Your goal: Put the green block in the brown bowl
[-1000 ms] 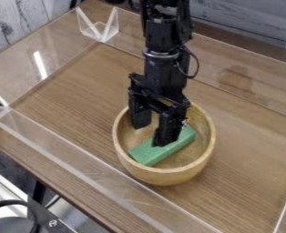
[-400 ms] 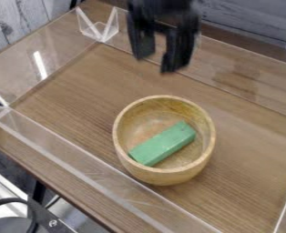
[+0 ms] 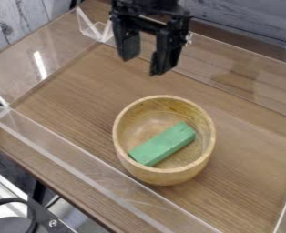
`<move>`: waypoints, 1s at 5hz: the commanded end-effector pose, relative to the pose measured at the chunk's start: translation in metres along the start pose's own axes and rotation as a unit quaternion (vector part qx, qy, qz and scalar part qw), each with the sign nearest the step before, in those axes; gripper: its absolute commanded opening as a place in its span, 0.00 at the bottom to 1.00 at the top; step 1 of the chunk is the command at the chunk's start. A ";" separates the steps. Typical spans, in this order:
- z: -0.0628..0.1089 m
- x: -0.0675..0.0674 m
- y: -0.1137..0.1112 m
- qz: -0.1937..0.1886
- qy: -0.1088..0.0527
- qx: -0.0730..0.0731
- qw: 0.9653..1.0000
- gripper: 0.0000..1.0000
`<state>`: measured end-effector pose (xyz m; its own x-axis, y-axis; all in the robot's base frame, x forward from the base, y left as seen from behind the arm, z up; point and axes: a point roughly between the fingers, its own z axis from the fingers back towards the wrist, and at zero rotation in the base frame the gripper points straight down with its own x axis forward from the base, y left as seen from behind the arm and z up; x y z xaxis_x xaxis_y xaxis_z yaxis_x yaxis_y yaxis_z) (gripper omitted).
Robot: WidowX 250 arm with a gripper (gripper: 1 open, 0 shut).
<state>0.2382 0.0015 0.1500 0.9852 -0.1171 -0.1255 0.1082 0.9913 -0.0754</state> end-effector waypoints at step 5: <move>0.004 0.005 0.008 0.045 -0.007 0.022 0.999 0.00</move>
<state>0.2407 0.0083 0.1357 0.9821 -0.0283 -0.1860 0.0234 0.9993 -0.0284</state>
